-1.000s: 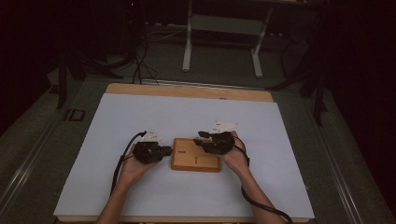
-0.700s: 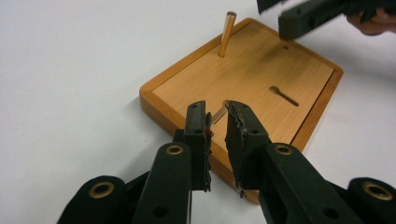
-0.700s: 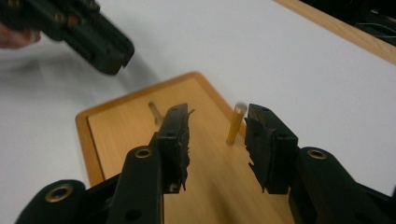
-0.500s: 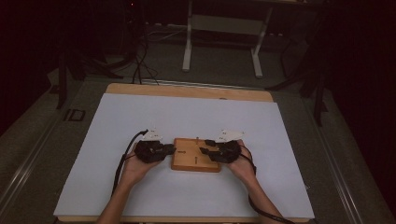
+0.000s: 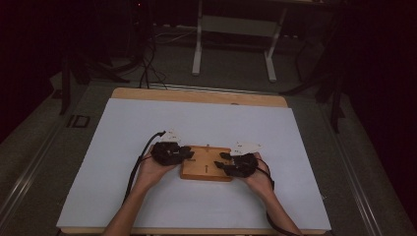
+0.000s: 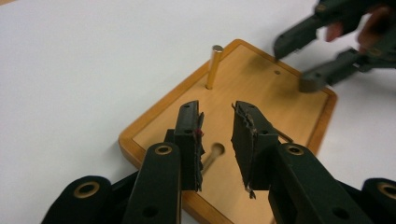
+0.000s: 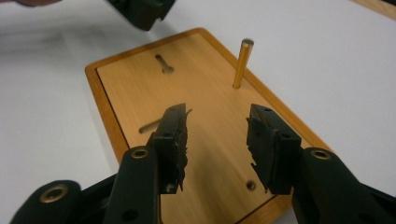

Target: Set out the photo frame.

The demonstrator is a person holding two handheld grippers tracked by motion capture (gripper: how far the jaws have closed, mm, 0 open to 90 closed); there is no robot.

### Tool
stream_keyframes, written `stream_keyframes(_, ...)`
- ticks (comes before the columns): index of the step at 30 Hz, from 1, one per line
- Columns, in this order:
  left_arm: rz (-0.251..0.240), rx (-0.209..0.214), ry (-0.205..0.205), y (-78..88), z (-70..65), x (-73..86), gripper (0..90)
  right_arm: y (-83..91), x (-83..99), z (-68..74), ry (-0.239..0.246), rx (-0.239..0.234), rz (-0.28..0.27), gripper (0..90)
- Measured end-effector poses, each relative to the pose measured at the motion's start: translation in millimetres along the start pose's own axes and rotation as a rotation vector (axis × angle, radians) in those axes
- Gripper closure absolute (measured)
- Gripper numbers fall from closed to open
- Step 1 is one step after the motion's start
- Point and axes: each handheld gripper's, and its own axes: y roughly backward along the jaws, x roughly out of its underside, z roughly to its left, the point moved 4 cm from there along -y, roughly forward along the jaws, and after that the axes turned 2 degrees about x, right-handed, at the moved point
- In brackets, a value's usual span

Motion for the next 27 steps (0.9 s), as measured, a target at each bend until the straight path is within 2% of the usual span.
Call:
stream_keyframes(7, -0.009, 0.005, 0.002, -15.2, 5.3, -9.5, 70.4, 5.4, 6.7, 2.5, -0.003, -0.001, 0.008, 55.7)
stream_keyframes(9, -0.005, 0.013, -0.010, -21.3, 5.2, -11.7, 69.5, 6.5, 8.0, 3.1, -0.008, -0.008, 0.005, 55.1)
stream_keyframes(14, 0.028, -0.001, -0.040, -37.3, 3.6, -15.6, 67.4, 6.8, 10.5, 3.8, -0.010, -0.008, 0.014, 54.5)
stream_keyframes(21, 0.048, 0.018, -0.039, -53.6, 3.2, -16.2, 68.5, 8.4, 11.6, 3.5, -0.023, -0.016, 0.015, 54.4)
stream_keyframes(27, 0.058, 0.021, -0.033, -60.3, 4.5, -18.3, 74.8, 9.8, 12.3, 1.8, -0.050, -0.049, 0.017, 55.2)
